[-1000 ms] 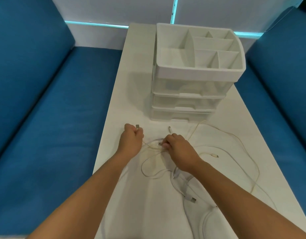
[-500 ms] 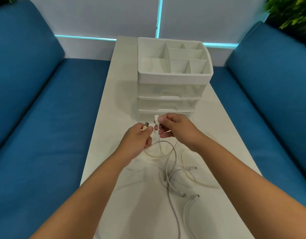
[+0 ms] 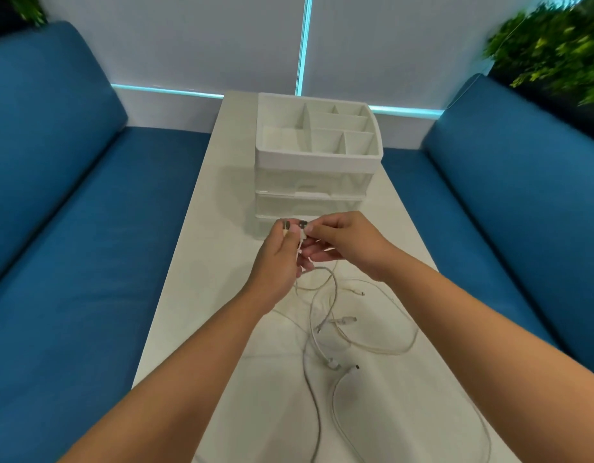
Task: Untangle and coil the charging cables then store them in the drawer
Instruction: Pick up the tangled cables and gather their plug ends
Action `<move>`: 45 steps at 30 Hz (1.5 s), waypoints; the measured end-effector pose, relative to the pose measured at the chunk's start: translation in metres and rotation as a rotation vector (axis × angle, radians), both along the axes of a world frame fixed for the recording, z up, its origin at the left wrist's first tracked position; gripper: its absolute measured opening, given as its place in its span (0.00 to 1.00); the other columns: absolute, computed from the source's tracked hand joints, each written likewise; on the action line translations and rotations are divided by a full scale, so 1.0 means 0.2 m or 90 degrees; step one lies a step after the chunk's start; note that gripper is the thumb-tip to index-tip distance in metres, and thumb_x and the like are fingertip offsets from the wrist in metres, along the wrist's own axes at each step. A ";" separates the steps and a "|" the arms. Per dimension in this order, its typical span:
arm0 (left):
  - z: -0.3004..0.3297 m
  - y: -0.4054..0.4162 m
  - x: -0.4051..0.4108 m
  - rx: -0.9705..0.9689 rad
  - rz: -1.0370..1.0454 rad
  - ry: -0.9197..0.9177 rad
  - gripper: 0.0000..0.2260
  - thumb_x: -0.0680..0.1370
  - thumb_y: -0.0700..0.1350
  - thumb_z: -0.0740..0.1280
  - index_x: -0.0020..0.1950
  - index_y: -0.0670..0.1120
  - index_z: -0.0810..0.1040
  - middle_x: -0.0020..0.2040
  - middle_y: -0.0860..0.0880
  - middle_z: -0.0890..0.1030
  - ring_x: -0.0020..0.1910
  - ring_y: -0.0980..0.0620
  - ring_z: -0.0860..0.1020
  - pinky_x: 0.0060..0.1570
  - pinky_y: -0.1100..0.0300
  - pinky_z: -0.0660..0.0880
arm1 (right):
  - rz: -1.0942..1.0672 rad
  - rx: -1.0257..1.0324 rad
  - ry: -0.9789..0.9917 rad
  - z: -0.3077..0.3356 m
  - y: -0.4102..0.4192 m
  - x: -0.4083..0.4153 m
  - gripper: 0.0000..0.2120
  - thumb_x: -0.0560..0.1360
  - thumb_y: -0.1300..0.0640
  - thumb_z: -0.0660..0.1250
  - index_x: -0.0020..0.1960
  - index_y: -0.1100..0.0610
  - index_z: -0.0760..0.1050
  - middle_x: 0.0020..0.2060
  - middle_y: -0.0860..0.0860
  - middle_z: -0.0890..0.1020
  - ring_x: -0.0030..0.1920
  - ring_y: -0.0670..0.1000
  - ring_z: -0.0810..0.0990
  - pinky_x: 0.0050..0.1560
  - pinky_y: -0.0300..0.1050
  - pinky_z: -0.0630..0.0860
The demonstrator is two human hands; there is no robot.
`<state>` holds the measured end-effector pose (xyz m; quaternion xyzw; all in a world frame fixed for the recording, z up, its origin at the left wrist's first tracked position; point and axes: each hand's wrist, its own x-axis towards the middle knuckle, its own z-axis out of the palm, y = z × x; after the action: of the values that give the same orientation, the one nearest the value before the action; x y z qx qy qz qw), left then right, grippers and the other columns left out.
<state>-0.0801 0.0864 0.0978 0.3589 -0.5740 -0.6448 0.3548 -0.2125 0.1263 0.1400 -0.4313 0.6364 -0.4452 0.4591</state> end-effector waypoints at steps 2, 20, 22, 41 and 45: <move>-0.01 0.00 0.00 -0.028 -0.012 -0.027 0.12 0.85 0.47 0.52 0.56 0.43 0.72 0.39 0.50 0.75 0.29 0.60 0.72 0.31 0.67 0.69 | 0.012 -0.008 0.045 0.01 0.02 -0.01 0.06 0.77 0.63 0.67 0.49 0.66 0.81 0.39 0.58 0.83 0.36 0.50 0.83 0.42 0.41 0.82; -0.20 0.02 0.16 0.061 0.007 -0.111 0.10 0.84 0.49 0.56 0.55 0.44 0.72 0.34 0.47 0.81 0.29 0.53 0.73 0.31 0.60 0.70 | 0.009 0.236 0.482 -0.73 0.38 -0.17 0.20 0.77 0.50 0.66 0.67 0.56 0.71 0.61 0.55 0.70 0.58 0.56 0.75 0.55 0.42 0.69; -0.20 0.02 0.16 0.079 0.009 -0.088 0.10 0.84 0.50 0.56 0.55 0.45 0.72 0.35 0.45 0.83 0.31 0.52 0.75 0.33 0.60 0.73 | 0.034 0.222 0.490 -0.72 0.36 -0.16 0.12 0.77 0.54 0.65 0.59 0.57 0.74 0.55 0.55 0.72 0.53 0.54 0.75 0.48 0.41 0.68; -0.20 0.06 0.20 0.022 0.041 -0.080 0.11 0.85 0.49 0.54 0.57 0.43 0.71 0.40 0.45 0.84 0.35 0.51 0.80 0.38 0.60 0.75 | 0.076 0.072 0.285 -0.42 0.32 -0.04 0.08 0.79 0.61 0.60 0.50 0.53 0.77 0.40 0.46 0.80 0.40 0.46 0.82 0.50 0.46 0.79; -0.20 0.06 0.22 0.069 0.033 -0.053 0.12 0.85 0.50 0.54 0.59 0.44 0.71 0.43 0.45 0.86 0.39 0.49 0.82 0.41 0.58 0.78 | -0.004 -0.044 0.143 -0.29 0.25 0.00 0.04 0.78 0.61 0.66 0.52 0.57 0.76 0.42 0.56 0.81 0.41 0.52 0.84 0.50 0.48 0.81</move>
<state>-0.0353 0.0985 0.0575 0.4189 -0.5427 -0.6501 0.3276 -0.2129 0.1768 0.0829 -0.4917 0.6697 -0.4171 0.3684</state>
